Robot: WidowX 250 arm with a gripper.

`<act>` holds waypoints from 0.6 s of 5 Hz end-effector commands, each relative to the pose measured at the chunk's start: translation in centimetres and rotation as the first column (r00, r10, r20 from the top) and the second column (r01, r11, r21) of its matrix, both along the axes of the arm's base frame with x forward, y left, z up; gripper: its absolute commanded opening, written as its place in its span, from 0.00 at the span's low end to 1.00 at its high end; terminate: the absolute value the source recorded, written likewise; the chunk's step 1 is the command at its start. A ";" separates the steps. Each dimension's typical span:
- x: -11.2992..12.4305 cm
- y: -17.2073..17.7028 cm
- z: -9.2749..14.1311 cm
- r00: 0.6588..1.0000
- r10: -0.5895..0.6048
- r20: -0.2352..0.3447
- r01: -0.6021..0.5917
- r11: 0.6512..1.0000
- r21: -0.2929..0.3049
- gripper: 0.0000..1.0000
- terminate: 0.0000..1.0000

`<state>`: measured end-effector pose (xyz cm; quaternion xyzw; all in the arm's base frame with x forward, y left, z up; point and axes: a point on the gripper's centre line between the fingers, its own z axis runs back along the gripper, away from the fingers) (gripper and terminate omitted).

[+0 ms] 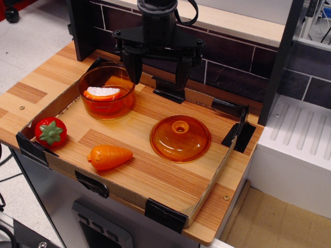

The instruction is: Take sushi out of pot

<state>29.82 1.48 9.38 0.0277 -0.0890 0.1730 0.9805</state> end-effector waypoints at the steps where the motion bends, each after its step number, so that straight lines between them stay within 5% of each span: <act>1: 0.0 0.0 0.0 1.000 0.000 0.000 0.000 1.000 0.000 1.00 0.00; 2: 1.4 0.0 -0.4 0.966 -0.247 -0.072 0.254 0.961 0.113 1.00 0.00; 3: 2.6 1.6 0.0 0.872 -0.483 -0.082 0.486 0.874 0.025 1.00 0.00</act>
